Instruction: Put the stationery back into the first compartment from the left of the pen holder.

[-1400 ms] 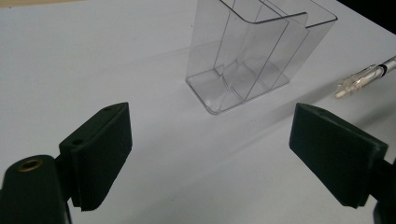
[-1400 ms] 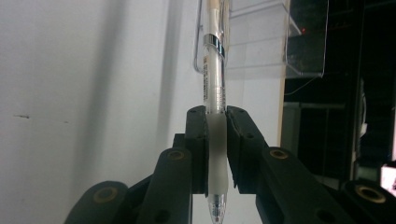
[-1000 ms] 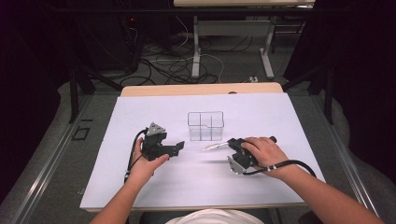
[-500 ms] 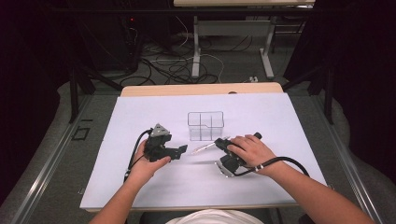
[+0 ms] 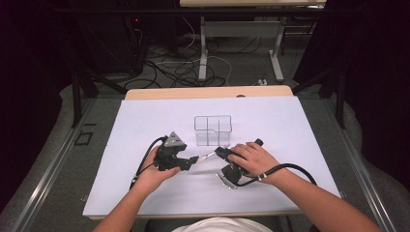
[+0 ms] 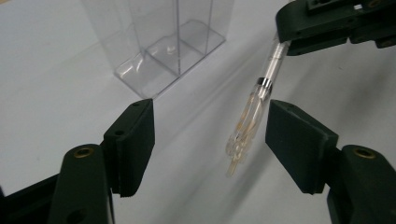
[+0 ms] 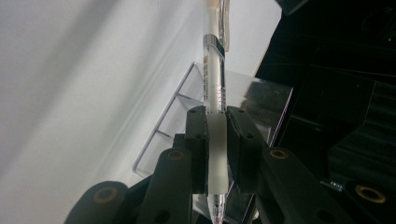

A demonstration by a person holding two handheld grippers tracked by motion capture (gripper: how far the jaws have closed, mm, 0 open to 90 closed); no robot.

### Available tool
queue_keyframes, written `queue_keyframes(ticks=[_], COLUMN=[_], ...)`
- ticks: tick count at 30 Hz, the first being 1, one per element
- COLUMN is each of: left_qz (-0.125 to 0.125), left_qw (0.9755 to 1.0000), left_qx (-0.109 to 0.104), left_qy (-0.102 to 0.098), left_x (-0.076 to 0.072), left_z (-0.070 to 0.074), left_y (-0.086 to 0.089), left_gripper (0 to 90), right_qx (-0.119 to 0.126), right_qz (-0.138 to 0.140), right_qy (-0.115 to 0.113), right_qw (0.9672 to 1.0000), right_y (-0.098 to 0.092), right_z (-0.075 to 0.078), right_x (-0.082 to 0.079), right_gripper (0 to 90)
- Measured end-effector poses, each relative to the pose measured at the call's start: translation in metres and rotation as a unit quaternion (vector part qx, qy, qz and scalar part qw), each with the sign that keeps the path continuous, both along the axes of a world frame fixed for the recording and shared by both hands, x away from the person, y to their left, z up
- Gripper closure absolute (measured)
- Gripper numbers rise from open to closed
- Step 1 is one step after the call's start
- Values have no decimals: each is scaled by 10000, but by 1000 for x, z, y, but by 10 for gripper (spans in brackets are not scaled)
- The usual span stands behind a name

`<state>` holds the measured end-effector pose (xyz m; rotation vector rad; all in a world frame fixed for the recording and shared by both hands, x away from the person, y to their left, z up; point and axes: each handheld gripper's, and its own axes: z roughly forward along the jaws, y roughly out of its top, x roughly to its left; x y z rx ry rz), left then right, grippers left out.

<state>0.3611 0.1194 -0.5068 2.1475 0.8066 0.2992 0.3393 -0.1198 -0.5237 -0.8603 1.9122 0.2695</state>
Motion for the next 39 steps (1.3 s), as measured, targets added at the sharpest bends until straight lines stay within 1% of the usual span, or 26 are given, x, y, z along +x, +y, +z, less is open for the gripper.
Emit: queue_keyframes(ticks=[2,3,4,5,7,13,14,16,17,18,19,20,21,22,23,25,27,28,29,31,33,34,36,37,38,39], left_qz=[-182,-186,-265,-257,-329,-438,-479,-517,-573,-587,-587,-631,-723,-709,-755,-785,-798,-846,-802,-823,-817,-832,-812,-815,-827,-820], left_qw=[9998,9998,9996,9996,9993,9984,9980,9976,9969,9968,9966,9960,9945,9945,9937,9929,9924,9914,9921,9906,9907,9896,9904,9894,9895,9894], left_qx=[47,54,107,109,162,346,396,451,507,538,559,606,726,747,797,868,904,951,923,1032,1029,1111,1050,1126,1104,1112], left_qy=[3,-62,-1,-75,-70,35,116,122,189,119,175,176,213,183,205,231,248,304,283,367,352,389,390,412,439,438], left_x=[-2,-3,-3,-4,-5,-9,-10,-11,-12,-12,-13,-13,-13,-14,-14,-14,-15,-15,-15,-14,-14,-13,-13,-12,-12,-12], left_z=[1,1,2,1,1,1,1,1,1,0,0,0,1,0,0,0,-1,-1,-3,-4,-6,-5,-7,-7,-7,-8], left_y=[-2,-4,-5,-6,-8,-14,-15,-18,-18,-20,-21,-22,-22,-24,-25,-27,-30,-30,-32,-33,-34,-34,-35,-35,-35,-35], left_gripper=[340,344,346,346,348,393,419,454,482,482,490,501,513,525,533,551,572,585,593,617,630,638,655,660,661,661], right_qx=[18,33,1,49,26,-41,-23,-7,-44,-44,-46,-18,-42,-178,-114,-62,-90,-89,-102,-77,-61,-85,-112,-141,-71,-73], right_qz=[8,24,60,75,120,256,232,244,288,288,299,323,262,207,373,307,407,385,422,462,481,458,481,659,492,493], right_qy=[-18,5,-15,-21,2,-3,28,30,39,39,52,54,85,29,42,84,73,94,91,119,89,119,104,62,108,141], right_qw=[10000,10000,10000,10000,9999,9997,9997,9997,9996,9996,9995,9995,9996,9996,9992,9995,9991,9992,9990,9988,9988,9988,9987,9977,9987,9987], right_y=[1,2,3,4,6,12,13,13,15,15,15,15,15,16,17,17,18,19,19,21,22,22,23,25,24,24], right_z=[0,0,-1,-1,-2,-4,-4,-5,-5,-5,-6,-7,-7,-6,-7,-9,-9,-9,-10,-11,-11,-11,-11,-10,-11,-11], right_x=[-1,-2,-2,-4,-6,-9,-9,-10,-11,-11,-11,-11,-12,-14,-13,-15,-15,-16,-16,-17,-18,-18,-18,-17,-19,-19], right_gripper=[796,796,796,796,796,796,796,796,796,796,796,796,796,795,795,795,796,796,796,795,795,796,795,795,795,796])
